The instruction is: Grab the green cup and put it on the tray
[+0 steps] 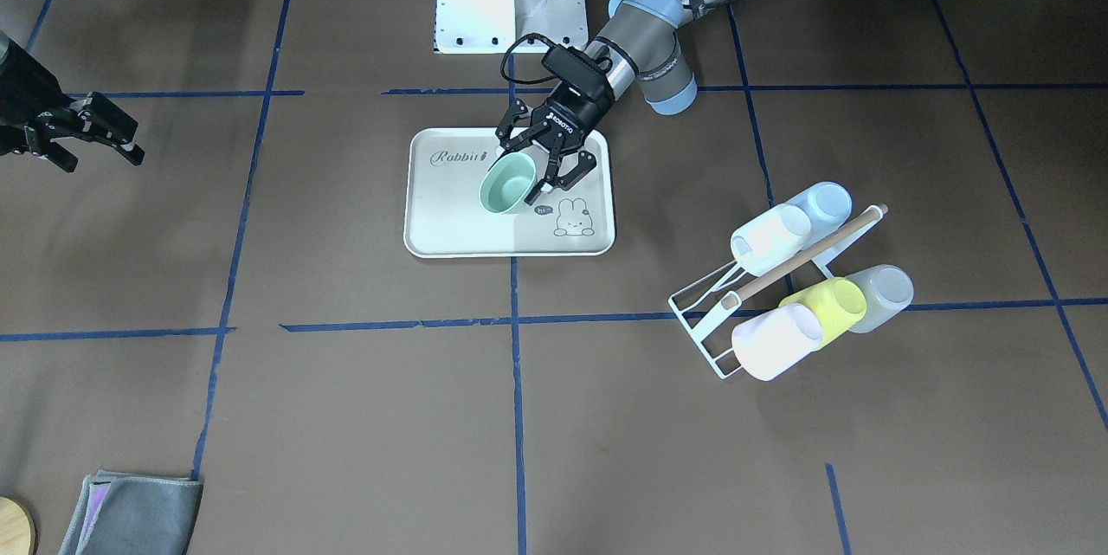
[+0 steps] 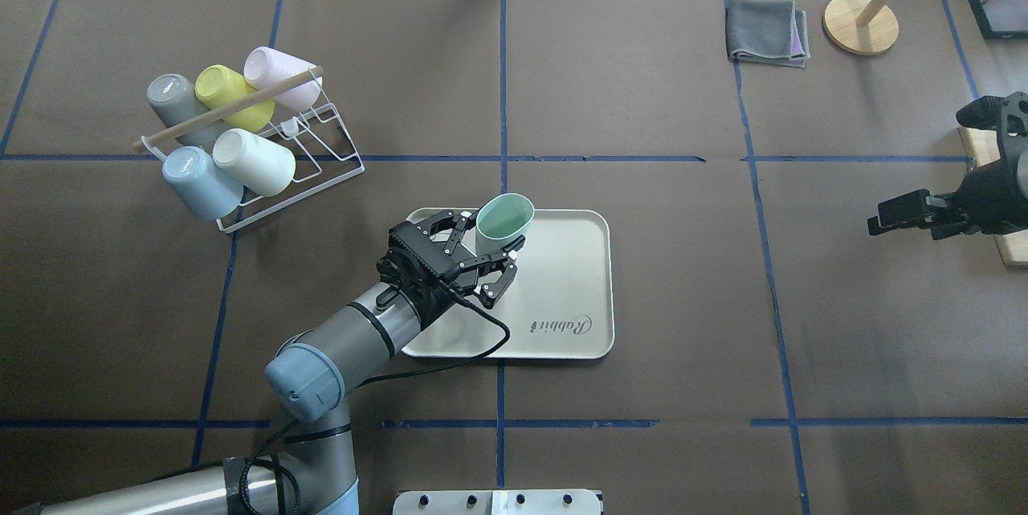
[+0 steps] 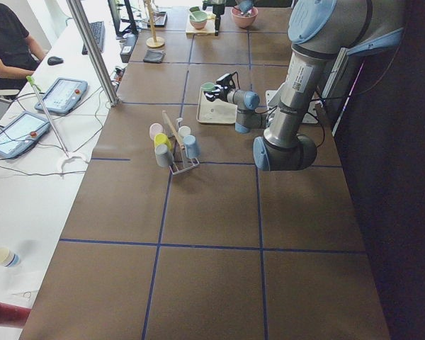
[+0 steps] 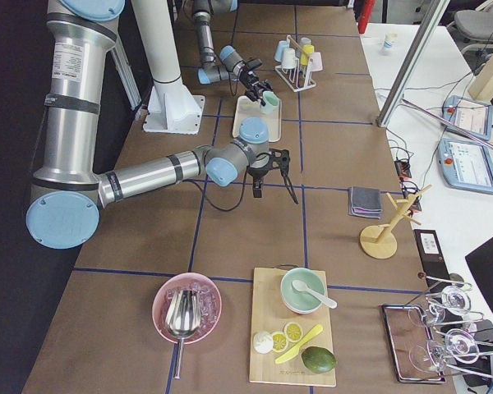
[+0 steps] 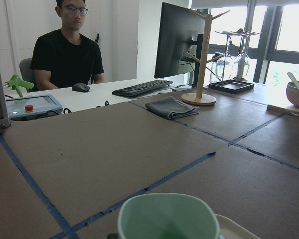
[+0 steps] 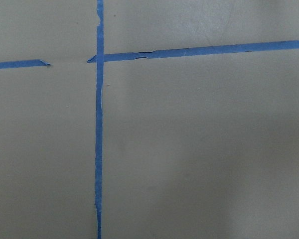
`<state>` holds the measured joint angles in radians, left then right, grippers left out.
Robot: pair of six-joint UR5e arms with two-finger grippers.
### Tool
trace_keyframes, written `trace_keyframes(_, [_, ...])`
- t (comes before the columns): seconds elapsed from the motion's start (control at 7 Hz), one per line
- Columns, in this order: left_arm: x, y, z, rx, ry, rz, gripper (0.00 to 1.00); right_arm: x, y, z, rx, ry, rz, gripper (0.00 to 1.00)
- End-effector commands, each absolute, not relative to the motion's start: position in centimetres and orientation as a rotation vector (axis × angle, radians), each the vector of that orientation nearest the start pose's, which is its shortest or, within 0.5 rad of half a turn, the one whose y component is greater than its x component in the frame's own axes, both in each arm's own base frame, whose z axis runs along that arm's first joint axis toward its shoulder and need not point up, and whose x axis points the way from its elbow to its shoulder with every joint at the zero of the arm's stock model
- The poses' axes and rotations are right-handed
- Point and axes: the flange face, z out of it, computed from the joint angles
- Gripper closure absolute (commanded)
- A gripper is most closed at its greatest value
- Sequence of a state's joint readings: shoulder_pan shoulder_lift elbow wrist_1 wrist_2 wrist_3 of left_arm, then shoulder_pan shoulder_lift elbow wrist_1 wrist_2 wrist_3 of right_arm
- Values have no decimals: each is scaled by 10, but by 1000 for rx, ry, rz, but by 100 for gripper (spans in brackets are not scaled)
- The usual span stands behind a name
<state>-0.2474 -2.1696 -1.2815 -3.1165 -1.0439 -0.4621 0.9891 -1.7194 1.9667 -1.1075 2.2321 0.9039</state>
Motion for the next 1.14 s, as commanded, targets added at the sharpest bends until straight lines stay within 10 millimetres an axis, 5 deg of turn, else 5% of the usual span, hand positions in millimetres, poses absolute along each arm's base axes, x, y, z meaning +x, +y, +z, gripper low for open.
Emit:
trace_keyframes(0.0, [609,-333,273,1394,1170,125,34,-185,-411,481,76,-927,63,0])
trace_keyframes(1.0, [618,-327,278,1407,1137,168,24,-184,-411,482,75,-925,64,0])
